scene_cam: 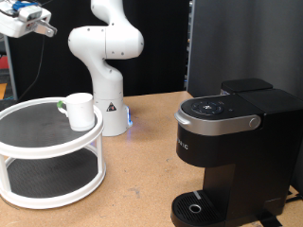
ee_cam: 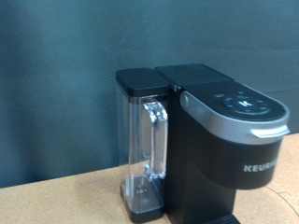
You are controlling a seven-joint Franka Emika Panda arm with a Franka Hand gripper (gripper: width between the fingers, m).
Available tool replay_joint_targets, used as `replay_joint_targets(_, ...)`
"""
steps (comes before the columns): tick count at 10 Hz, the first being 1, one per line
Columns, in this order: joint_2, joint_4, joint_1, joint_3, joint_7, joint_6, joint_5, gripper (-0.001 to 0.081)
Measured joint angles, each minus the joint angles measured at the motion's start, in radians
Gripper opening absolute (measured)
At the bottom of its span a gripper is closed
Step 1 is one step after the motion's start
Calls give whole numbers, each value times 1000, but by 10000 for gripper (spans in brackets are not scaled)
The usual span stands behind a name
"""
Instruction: Make a cup of coffee with the keurig machine
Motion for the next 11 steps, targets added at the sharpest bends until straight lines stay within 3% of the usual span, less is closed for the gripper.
replay_joint_targets(2, 26, 26, 7, -16, 0, -19, 0, 4)
replay_joint_targets(4, 27, 18, 7, -17, -4, -17, 2, 4)
replay_joint_targets(11, 45, -139, 12, -19, -142, 255, 36, 4)
